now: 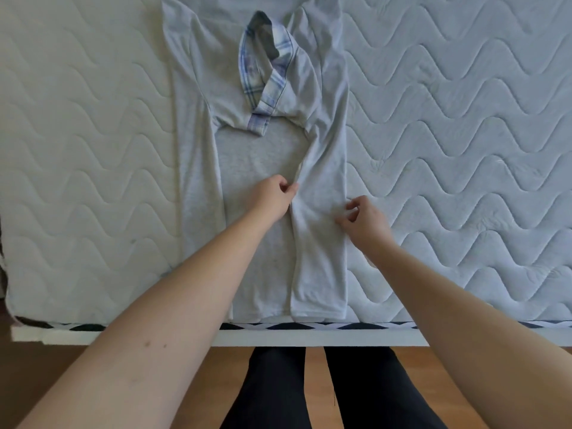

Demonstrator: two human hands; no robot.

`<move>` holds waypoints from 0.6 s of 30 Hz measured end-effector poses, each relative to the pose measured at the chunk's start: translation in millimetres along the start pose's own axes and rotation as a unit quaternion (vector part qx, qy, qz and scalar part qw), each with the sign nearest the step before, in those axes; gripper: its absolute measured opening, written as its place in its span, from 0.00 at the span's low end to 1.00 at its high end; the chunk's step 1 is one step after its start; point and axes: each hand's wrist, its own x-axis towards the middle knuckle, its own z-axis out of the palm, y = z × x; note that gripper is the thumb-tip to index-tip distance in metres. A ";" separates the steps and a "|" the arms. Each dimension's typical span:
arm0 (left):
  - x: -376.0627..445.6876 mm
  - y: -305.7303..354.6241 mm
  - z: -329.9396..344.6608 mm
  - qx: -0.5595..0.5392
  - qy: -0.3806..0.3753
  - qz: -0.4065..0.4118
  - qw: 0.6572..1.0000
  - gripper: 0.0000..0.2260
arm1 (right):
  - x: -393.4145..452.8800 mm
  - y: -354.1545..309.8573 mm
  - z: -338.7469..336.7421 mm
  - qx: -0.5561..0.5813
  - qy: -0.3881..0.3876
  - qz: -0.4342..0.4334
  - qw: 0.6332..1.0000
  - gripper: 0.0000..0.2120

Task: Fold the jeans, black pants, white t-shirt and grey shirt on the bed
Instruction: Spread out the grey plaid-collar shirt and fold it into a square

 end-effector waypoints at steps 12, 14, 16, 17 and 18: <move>85.0 67.0 -73.3 0.037 0.304 0.077 0.949 0.28 | 62.3 -83.8 -36.0 -0.018 0.089 -0.159 0.983 0.18; 107.6 79.0 -92.5 0.073 0.306 0.035 0.949 0.39 | 71.9 -100.0 -38.9 -0.031 0.077 -0.174 0.981 0.21; 132.1 93.7 -111.2 0.068 0.262 0.028 0.962 0.44 | 80.3 -113.1 -39.3 -0.036 0.063 -0.180 0.981 0.23; 143.7 102.2 -118.9 0.069 0.234 0.030 0.969 0.43 | 83.6 -117.9 -39.1 -0.042 0.063 -0.182 0.980 0.24; 153.9 110.7 -124.8 0.083 0.203 0.034 0.975 0.39 | 86.7 -121.8 -38.5 -0.047 0.066 -0.185 0.979 0.25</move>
